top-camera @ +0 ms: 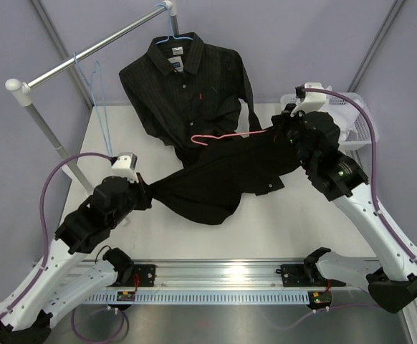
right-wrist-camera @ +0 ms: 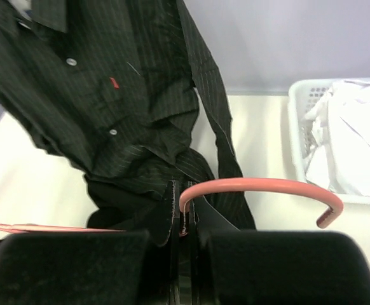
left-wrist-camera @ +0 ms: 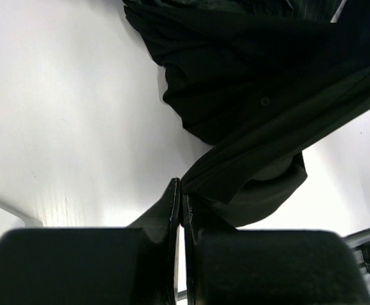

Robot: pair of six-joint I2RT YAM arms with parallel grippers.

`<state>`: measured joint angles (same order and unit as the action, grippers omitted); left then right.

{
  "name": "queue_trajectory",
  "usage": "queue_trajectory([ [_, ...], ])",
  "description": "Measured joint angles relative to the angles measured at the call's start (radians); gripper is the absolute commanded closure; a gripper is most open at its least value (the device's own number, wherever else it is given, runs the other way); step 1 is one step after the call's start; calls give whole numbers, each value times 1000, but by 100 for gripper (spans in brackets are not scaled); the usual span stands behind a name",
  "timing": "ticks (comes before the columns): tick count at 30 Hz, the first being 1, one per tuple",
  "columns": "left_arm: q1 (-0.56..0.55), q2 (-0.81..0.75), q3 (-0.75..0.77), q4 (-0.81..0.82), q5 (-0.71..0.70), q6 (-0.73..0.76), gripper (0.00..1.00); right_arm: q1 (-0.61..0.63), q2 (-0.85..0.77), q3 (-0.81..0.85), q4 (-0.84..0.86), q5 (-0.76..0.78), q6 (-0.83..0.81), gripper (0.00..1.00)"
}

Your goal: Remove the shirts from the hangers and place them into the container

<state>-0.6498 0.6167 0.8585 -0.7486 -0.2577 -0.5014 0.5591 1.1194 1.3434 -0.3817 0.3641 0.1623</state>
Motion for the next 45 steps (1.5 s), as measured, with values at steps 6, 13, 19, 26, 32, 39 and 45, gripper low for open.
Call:
queue_trajectory([
  [6, 0, -12, -30, 8, 57, -3, 54, -4, -59, 23, -4, -63, 16, 100],
  [13, 8, 19, 33, -53, 132, 65, 4, -30, -110, -11, 66, -192, -24, 100],
  [19, 8, 115, 265, -59, 303, 169, 4, -11, -106, -89, 106, -336, -78, 100],
  [26, 8, 233, 463, -39, 484, 249, 10, 37, -77, -182, 132, -482, -130, 100],
  [32, 8, 357, 488, -34, 602, 260, 18, 58, -44, -198, 157, -538, -174, 100],
  [39, -22, 507, 487, -37, 678, 257, 26, 76, 16, -182, 174, -551, -212, 100],
  [45, -63, 533, 473, -38, 679, 256, 33, 82, 42, -159, 174, -551, -227, 100],
])
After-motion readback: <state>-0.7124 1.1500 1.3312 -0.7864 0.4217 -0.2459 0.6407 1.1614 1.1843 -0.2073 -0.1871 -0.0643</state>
